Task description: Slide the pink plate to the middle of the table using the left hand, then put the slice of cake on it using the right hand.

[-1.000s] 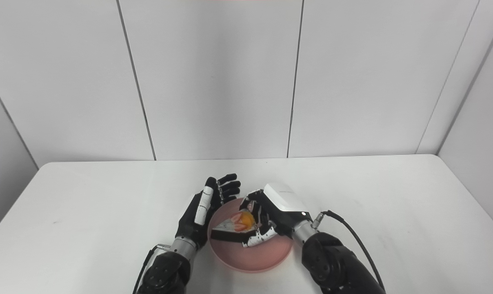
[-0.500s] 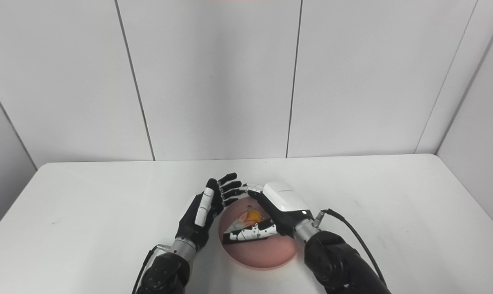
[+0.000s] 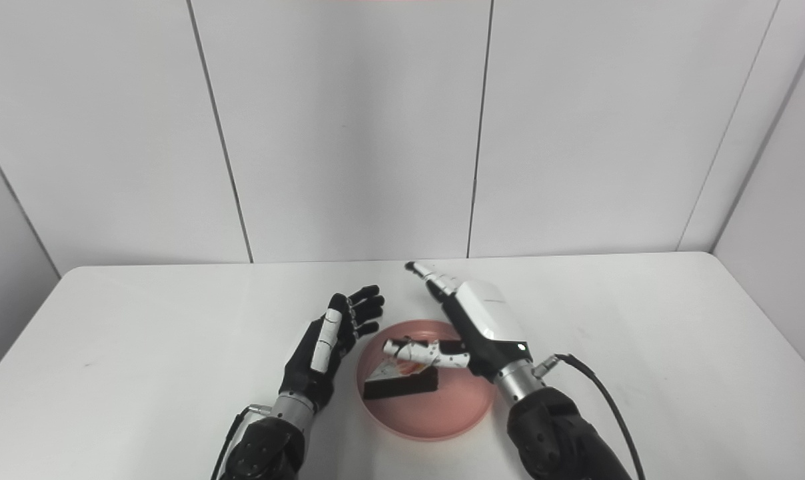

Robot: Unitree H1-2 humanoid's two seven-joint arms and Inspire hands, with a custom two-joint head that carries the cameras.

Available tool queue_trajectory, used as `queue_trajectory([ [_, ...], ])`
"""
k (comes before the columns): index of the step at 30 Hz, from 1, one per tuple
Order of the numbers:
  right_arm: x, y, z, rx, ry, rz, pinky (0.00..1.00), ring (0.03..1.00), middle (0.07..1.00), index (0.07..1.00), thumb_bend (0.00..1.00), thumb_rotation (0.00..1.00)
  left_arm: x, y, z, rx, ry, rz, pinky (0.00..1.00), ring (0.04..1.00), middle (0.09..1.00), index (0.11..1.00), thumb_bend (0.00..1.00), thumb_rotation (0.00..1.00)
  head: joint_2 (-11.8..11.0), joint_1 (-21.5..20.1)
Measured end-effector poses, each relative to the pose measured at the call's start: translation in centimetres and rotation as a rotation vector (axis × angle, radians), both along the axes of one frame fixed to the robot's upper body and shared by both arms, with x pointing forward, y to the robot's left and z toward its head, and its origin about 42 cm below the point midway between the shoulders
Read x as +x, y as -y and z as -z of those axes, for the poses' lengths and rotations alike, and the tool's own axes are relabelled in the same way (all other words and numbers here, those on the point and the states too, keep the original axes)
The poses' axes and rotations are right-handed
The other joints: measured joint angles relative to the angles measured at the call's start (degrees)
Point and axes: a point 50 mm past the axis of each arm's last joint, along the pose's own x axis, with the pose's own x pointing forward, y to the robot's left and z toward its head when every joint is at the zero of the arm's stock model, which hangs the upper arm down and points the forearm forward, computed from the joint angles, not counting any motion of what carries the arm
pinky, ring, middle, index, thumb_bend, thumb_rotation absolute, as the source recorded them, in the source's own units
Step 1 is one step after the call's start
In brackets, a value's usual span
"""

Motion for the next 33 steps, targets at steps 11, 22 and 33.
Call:
queue_trajectory([
  [11,-0.7,3.4,4.8,0.681,-0.05,0.151,0.75,0.808,0.847,0.87,0.73,1.0,-1.0,-0.4,-0.1,-0.014,0.053,-0.188,0.96,0.939,0.93,0.894,0.81,0.98,0.3,0.9],
  [22,-0.7,4.5,6.4,0.902,-0.14,0.135,0.79,0.834,0.851,0.872,0.74,1.0,-1.7,-0.9,-0.2,-0.038,0.08,-0.264,1.0,1.0,0.989,0.948,0.81,1.0,0.6,2.1],
  [33,-0.6,3.7,7.1,0.827,-0.23,0.064,0.91,0.917,0.917,0.898,0.8,1.0,-1.8,-1.0,0.2,-0.051,0.036,-0.264,1.0,0.986,0.971,0.945,0.82,0.99,0.9,2.6],
])
